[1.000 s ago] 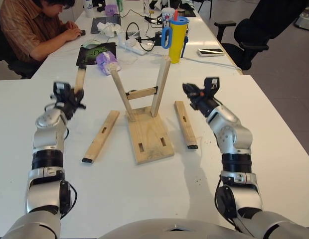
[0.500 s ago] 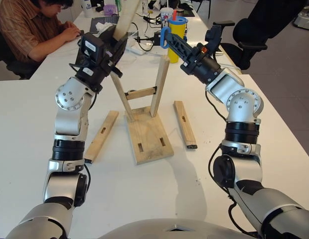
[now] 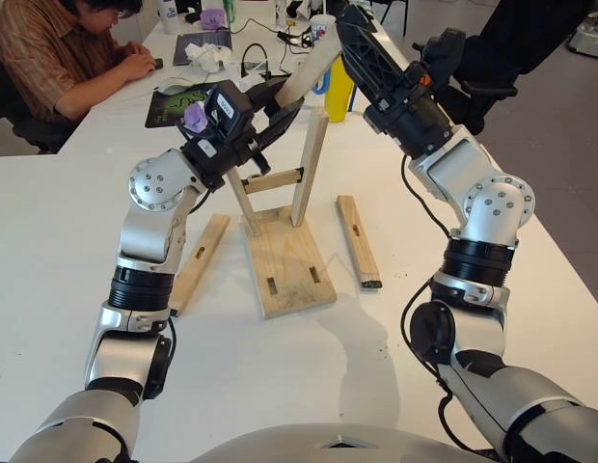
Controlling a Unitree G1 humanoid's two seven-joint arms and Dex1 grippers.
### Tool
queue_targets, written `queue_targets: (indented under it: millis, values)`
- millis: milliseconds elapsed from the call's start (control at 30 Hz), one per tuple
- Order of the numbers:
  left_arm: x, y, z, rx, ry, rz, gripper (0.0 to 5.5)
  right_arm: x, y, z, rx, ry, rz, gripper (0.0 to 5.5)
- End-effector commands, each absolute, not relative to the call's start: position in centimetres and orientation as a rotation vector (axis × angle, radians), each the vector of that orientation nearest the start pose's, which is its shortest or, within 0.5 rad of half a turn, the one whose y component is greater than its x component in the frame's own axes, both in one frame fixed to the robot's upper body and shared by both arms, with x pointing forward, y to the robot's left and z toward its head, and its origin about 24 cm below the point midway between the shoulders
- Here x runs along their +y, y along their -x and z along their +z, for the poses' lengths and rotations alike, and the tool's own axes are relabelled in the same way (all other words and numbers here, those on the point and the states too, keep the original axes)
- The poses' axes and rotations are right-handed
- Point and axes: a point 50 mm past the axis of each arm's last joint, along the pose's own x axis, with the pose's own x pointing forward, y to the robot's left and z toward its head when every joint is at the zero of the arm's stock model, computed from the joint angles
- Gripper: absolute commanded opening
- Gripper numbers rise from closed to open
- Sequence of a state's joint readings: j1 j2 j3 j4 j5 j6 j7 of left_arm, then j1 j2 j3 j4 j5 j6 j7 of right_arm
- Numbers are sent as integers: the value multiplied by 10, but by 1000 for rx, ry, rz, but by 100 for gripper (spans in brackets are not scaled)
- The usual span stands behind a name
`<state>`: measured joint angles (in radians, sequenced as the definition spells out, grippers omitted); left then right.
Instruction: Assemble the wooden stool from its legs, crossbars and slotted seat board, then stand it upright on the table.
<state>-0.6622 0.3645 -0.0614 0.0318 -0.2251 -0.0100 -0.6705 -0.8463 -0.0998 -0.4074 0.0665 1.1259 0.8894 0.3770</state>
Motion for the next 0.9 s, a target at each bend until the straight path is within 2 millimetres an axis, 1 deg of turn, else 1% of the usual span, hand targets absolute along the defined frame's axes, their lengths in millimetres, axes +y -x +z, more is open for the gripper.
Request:
queue_targets:
  millis: [33,233,300,467,533,567,667,733,800,867,900]
  values:
    - [118,-317,223,-531,-387,-865,132,-119,-329,254,-192,-925,1025,173]
    - [120,-318,221,-524,-401,-845,132,-118,-333,251,-198,-936,989,87]
    - [120,-318,220,-523,-400,-843,132,-117,-333,250,-195,-934,983,49]
    - [120,-321,218,-506,-404,-814,132,-117,-335,246,-188,-908,957,46]
    - [119,-321,216,-489,-380,-829,132,-116,-336,243,-180,-880,935,46]
    - [117,-319,216,-493,-330,-846,169,-118,-338,239,-178,-827,892,45]
    - [115,-313,214,-470,-230,-889,205,-128,-340,223,-166,-731,770,44]
    - [118,-311,213,-458,-179,-885,239,-134,-340,211,-152,-741,706,44]
    - [125,-309,212,-450,-121,-856,269,-139,-336,203,-152,-807,673,44]
    - [134,-308,208,-426,-78,-825,301,-146,-329,194,-139,-803,623,44]
    - [138,-307,207,-423,-63,-808,305,-151,-323,186,-117,-764,581,44]
